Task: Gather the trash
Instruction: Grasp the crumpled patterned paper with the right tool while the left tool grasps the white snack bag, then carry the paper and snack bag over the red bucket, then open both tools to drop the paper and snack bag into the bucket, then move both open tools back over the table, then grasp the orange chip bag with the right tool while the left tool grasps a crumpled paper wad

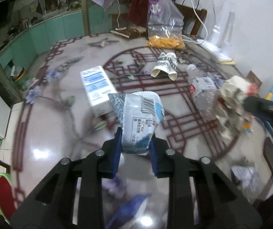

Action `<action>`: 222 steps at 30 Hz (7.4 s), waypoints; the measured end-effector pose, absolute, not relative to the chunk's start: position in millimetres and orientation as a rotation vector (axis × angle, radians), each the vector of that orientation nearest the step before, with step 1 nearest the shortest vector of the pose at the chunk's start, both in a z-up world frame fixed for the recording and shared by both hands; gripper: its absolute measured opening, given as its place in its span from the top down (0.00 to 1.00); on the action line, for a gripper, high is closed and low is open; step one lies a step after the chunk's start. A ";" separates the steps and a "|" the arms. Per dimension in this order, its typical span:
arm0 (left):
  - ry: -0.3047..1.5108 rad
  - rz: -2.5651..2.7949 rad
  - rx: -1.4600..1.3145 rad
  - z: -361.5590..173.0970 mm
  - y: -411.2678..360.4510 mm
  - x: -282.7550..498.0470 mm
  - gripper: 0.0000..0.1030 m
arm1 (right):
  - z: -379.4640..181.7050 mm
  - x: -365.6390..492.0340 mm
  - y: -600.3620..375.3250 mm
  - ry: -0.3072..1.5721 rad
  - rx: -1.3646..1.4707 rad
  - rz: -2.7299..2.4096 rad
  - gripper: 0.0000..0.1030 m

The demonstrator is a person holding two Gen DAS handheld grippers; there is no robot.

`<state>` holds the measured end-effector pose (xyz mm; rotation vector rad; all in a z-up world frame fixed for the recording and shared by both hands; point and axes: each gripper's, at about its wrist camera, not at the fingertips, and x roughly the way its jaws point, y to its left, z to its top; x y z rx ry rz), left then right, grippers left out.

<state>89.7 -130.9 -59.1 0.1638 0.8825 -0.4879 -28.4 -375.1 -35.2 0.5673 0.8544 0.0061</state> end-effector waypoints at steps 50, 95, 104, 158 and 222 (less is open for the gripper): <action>0.627 -0.260 0.013 4.4 44.2 20.3 0.74 | 30.0 -78.4 -214.9 0.617 0.273 0.008 0.63; 0.657 0.025 -0.064 -9.8 182.1 14.6 0.71 | 8.0 -34.1 -56.5 0.706 0.123 0.275 0.63; 0.692 0.160 -0.085 -19.7 223.5 15.6 0.71 | -8.1 -15.0 -16.6 0.750 0.111 0.356 0.63; 0.737 0.185 -0.113 -24.7 213.1 35.1 0.43 | -45.9 -23.8 -90.0 0.890 0.079 0.292 0.42; 0.900 -0.861 0.064 -56.4 -152.8 -21.0 0.64 | -30.4 -45.3 -423.4 0.901 0.236 -0.323 0.54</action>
